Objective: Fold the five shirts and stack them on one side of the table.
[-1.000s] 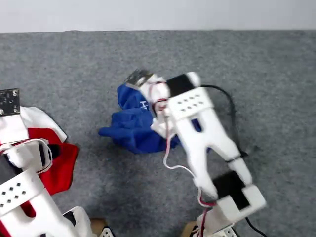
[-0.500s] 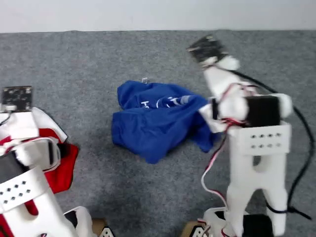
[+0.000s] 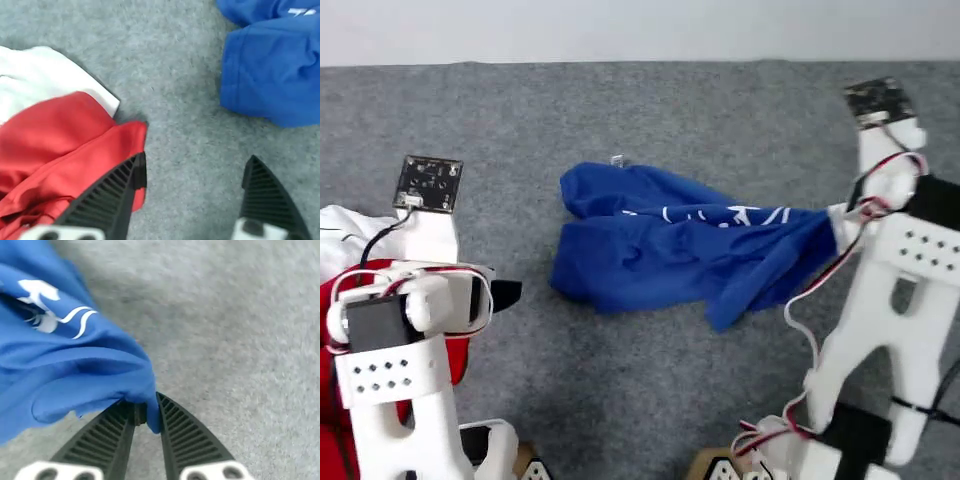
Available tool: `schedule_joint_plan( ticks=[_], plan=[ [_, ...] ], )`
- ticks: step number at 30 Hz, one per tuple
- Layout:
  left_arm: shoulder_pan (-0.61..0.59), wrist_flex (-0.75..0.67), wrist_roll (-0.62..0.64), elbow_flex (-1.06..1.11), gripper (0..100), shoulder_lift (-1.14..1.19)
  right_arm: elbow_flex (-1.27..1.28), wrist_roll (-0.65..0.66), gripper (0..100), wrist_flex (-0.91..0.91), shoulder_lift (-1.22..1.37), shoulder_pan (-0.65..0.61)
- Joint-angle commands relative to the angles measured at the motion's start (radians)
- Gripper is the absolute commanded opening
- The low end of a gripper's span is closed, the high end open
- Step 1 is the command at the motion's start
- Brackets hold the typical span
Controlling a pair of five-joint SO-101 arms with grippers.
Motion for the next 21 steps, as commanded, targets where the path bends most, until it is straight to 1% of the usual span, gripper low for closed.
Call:
schedule_joint_plan(
  ticks=[1,3,6,8,10,11,14,16,18,21],
  plan=[
    [0.009,-0.014,0.006,0.002,31,-0.018,-0.012,0.012,1.7,-0.036,0.047,0.045],
    [0.009,-0.014,0.006,0.001,31,-0.018,-0.018,0.041,8.8,-0.007,0.053,0.047],
    [0.008,-0.014,0.005,-0.004,31,-0.018,-0.049,0.058,25.9,0.068,0.044,0.048],
    [0.008,-0.014,0.005,-0.002,31,-0.018,-0.095,0.06,32.5,0.142,0.022,0.05],
    [0.008,-0.012,0.005,0.001,31,-0.018,-0.141,0.08,33.3,0.226,-0.001,0.045],
    [0.008,-0.012,0.005,0.002,31,-0.018,-0.158,0.114,33.3,0.271,-0.013,0.044],
    [0.008,-0.012,0.005,0.002,31,-0.018,-0.147,0.192,33.2,0.282,-0.077,0.068],
    [0.008,-0.012,0.005,0.002,31,-0.018,-0.107,0.279,33.2,0.282,-0.134,0.101],
    [0.006,-0.012,0.005,0.002,31,-0.018,-0.034,0.374,33.1,0.282,-0.194,0.107],
    [-0.052,-0.018,0.005,-0.002,31,-0.018,0.12,0.434,29.3,0.282,-0.302,0.113]
  ],
)
